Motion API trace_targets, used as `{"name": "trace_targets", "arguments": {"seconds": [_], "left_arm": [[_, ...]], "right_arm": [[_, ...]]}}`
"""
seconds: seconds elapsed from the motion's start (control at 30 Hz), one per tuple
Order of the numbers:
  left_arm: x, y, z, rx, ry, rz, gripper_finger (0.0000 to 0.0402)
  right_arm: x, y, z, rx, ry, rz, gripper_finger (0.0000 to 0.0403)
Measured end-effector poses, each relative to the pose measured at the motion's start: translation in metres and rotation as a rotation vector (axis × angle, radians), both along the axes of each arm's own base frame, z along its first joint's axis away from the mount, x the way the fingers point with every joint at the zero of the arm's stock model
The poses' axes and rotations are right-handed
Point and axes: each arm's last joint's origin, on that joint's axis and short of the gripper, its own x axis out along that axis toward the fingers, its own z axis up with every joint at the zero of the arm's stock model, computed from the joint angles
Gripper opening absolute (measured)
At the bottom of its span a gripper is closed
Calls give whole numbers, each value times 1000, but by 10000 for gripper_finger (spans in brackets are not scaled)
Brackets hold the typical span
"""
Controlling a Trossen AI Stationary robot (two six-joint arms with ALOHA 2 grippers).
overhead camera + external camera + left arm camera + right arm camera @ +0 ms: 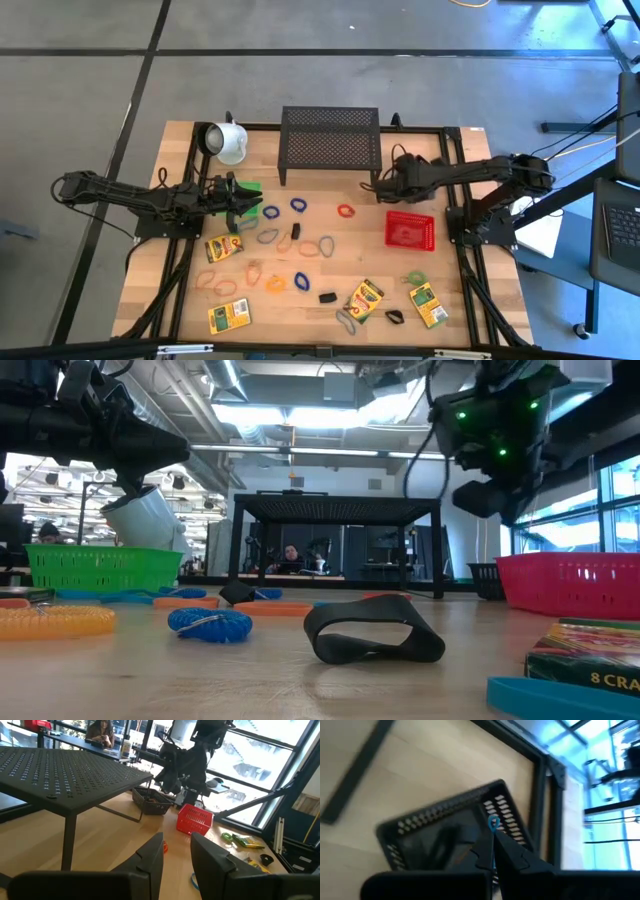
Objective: Pick & Place Office Desk Supplies
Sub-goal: Put the blue rubber band into the black bin
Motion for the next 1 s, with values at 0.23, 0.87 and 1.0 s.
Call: {"name": "trace_targets", "arguments": {"seconds": [0.23, 0.87, 1.0], "left_arm": [[0, 0, 0, 0, 0, 0, 91], [0, 0, 0, -1, 0, 0, 91], [0, 0, 0, -1, 0, -1, 91]], "right_arm": [[7, -12, -2, -38, -87, -40, 9], [5, -23, -3, -33, -94, -94, 71], [5, -23, -3, -33, -94, -94, 97]]}}
